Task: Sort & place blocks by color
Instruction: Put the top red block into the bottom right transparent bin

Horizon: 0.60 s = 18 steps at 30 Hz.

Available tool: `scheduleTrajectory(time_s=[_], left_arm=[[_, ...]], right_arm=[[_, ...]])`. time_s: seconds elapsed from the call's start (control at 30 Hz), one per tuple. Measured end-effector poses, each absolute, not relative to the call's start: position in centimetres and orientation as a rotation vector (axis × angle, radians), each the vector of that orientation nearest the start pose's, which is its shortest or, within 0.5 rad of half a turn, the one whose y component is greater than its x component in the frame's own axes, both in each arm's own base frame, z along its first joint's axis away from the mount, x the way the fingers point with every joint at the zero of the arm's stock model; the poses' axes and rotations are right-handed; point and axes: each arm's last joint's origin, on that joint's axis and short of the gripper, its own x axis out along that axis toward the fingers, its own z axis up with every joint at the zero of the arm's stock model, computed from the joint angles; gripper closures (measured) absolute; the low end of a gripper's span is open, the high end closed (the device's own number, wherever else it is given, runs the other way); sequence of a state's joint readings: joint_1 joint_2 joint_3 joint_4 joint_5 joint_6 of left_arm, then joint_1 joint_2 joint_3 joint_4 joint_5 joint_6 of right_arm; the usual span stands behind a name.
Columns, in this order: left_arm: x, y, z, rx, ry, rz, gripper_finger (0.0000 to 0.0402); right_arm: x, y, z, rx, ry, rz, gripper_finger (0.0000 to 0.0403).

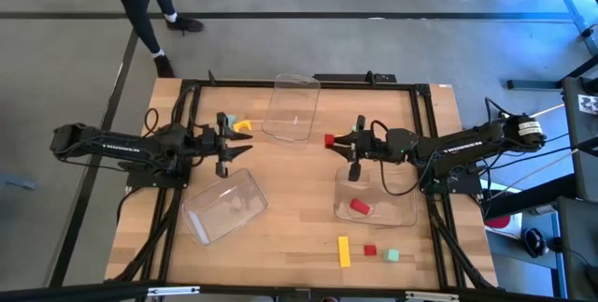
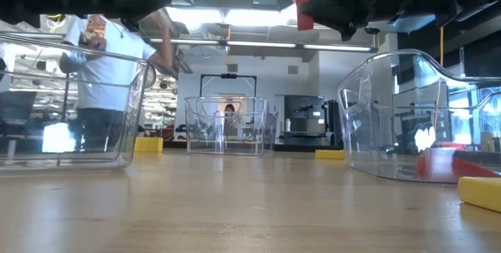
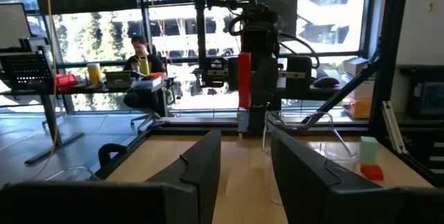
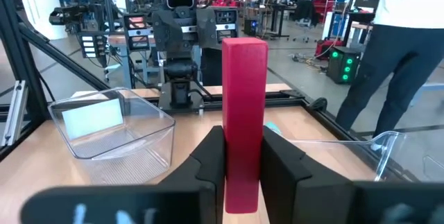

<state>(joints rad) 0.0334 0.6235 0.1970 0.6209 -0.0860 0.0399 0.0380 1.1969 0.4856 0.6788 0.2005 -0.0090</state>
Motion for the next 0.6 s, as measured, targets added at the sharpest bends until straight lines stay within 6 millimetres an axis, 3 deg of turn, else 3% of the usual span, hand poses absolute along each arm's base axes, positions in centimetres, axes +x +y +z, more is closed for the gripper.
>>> scheduleTrajectory(time_s=[0.6], left_arm=[[14.82,0.76,22.96,0.034,-0.192,0.128,0.0282]], right_arm=[[24.45,0.36,23.02,-0.011,0.051,-0.160,0.0344]])
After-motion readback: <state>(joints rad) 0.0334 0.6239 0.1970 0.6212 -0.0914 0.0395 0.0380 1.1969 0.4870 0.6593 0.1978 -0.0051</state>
